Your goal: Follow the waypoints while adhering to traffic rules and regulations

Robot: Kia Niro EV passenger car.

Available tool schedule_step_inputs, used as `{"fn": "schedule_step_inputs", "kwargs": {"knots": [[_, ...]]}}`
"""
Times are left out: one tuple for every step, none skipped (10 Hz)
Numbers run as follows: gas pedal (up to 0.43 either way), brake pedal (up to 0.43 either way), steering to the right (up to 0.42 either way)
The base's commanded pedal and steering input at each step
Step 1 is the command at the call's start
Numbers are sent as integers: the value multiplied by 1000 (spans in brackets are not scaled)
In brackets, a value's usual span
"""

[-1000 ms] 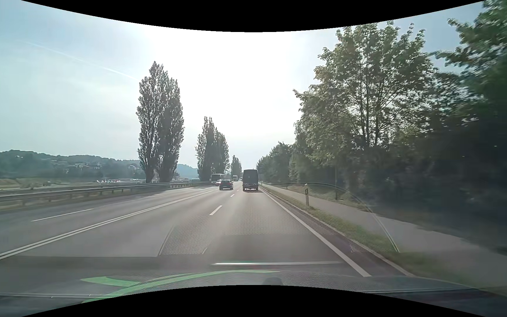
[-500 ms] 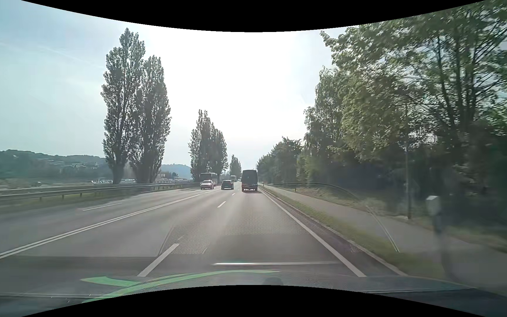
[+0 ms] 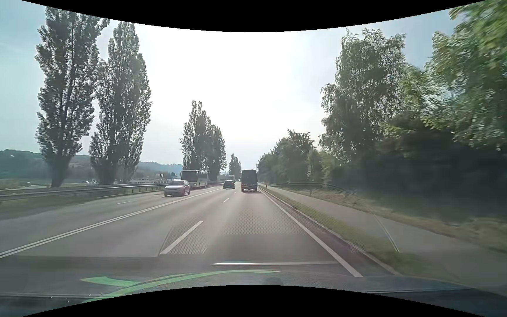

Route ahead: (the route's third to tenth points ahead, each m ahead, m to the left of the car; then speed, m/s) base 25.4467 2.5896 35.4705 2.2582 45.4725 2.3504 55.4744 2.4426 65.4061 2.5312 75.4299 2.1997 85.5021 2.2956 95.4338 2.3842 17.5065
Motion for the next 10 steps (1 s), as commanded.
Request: {"fn": "schedule_step_inputs", "kwargs": {"knots": [[118, 0, 0], [118, 0, 0], [118, 0, 0], [118, 0, 0], [118, 0, 0], [118, 0, 0], [118, 0, 0], [118, 0, 0], [118, 0, 0], [118, 0, 0]]}}
